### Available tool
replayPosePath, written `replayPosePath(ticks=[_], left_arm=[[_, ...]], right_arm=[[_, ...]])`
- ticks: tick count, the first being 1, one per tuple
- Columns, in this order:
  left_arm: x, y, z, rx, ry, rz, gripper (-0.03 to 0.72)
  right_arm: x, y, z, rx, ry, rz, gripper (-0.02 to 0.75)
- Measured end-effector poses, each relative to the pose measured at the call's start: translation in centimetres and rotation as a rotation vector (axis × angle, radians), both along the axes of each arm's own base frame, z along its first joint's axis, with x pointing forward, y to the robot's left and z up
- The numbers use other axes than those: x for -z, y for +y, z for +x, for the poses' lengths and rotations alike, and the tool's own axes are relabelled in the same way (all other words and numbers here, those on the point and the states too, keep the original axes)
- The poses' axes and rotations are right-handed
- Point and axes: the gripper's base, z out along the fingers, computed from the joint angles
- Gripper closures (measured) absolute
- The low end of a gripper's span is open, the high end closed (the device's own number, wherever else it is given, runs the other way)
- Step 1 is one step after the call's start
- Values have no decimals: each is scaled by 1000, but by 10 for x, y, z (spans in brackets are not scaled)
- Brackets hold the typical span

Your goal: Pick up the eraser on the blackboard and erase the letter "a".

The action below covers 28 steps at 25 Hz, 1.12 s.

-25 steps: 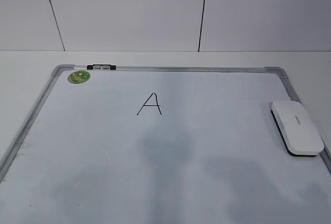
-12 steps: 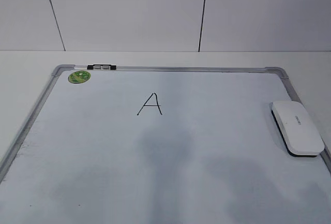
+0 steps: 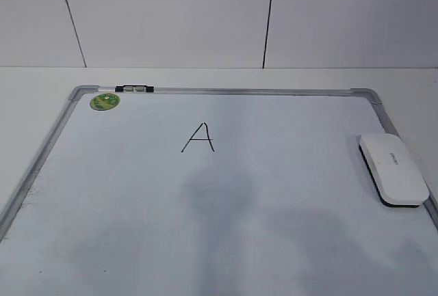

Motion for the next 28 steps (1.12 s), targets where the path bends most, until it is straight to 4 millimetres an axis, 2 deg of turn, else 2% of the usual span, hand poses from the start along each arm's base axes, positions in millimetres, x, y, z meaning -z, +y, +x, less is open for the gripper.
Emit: replayPosePath(ticks=[28], left_arm=[[0,0,0,0,0,0,454]], right_arm=[[0,0,0,-3,0,-2,146]])
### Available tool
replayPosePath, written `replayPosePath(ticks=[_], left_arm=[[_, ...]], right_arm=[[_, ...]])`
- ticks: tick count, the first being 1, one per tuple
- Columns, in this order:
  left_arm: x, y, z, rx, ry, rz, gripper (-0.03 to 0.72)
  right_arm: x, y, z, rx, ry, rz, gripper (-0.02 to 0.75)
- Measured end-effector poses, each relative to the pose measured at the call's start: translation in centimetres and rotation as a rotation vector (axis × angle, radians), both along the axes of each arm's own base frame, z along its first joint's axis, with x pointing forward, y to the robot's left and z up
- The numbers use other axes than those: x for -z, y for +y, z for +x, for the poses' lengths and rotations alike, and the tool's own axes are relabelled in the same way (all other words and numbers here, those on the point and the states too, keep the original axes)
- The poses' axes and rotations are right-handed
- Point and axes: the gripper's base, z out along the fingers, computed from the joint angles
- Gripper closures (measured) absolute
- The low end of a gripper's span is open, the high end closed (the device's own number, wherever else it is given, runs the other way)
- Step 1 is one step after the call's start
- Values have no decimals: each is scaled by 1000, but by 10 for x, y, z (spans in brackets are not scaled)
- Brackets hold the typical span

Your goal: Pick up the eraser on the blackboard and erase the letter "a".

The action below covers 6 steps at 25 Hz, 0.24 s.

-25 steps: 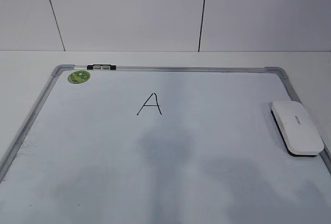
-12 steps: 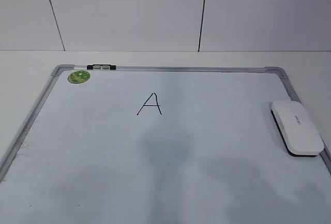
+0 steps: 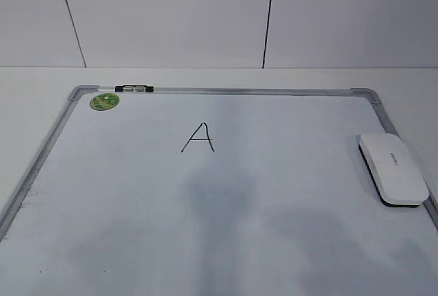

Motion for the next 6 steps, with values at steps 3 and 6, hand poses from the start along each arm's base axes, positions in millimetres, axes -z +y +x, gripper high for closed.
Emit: replayPosePath(ticks=[3,6], left_arm=[[0,0,0,0,0,0,453],[0,0,0,0,0,0,453]], right_arm=[[0,0,0,0,0,0,146],[0,0,0,0,0,0,146]])
